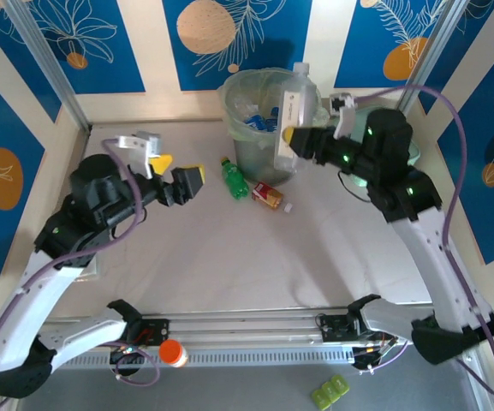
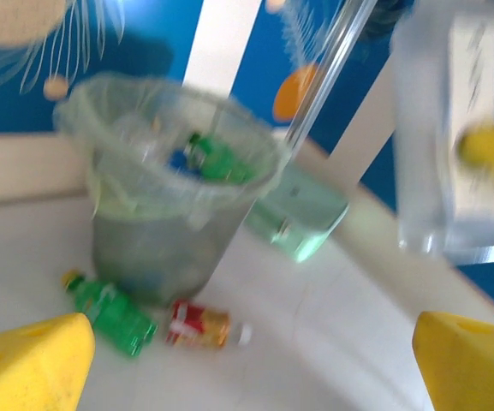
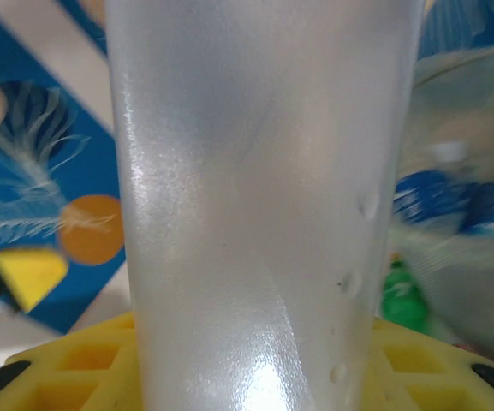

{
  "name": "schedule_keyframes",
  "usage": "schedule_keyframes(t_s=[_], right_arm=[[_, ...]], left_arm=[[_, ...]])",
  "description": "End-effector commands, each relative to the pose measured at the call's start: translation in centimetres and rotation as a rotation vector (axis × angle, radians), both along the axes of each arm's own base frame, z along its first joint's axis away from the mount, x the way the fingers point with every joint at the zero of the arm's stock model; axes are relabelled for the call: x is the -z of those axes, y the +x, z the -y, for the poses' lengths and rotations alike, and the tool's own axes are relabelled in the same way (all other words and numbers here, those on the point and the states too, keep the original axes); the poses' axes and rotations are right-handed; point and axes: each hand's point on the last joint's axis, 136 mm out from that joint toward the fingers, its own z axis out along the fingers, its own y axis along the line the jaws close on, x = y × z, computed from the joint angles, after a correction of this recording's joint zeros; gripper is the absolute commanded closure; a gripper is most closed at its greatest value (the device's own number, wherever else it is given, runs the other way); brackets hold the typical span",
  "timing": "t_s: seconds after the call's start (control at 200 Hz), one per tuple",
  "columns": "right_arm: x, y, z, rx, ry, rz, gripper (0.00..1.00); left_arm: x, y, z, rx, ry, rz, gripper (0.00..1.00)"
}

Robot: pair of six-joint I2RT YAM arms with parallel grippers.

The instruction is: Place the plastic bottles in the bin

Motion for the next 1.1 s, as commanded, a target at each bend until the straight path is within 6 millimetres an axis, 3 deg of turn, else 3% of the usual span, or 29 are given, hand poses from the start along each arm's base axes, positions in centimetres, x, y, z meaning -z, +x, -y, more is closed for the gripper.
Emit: schedule_keyframes(t_s=[0.0, 0.155, 0.285, 0.49, 0.62, 0.82, 1.095], right_arm=[[2.4, 5.4, 2.7, 0.19, -0.213, -0.024, 0.64], [1.8, 12.2, 3.2, 0.269, -0.269, -0.007, 0.63], [2.9, 17.0, 3.3, 0.308, -0.324, -0.041, 0.63], [5.6, 21.5, 2.0, 0.294, -0.375, -0.101, 0.63], [8.4, 22.5, 1.0, 0.264, -0.452, -0.145, 0.63], [12.0, 21.6, -0.8, 0.197, -0.612, -0.157, 0.6], [14.7, 21.1, -3.8, 0.035, -0.745, -0.087, 0.49]], left_arm=[[5.5, 0.1, -0.6, -0.019, 0.154, -0.132, 0.05], [6.1, -0.5, -0.1, 0.021, 0.132, -0.142, 0.05], [6.9, -0.8, -0.1, 0.025, 0.137, -0.162, 0.05], [8.0, -0.9, -0.2, 0.025, 0.155, -0.181, 0.04], [8.4, -0.7, -0.2, 0.02, 0.165, -0.187, 0.04], [9.0, -0.5, -0.2, 0.016, 0.177, -0.199, 0.04], [9.9, -0.1, 0.0, 0.012, 0.186, -0.215, 0.03]])
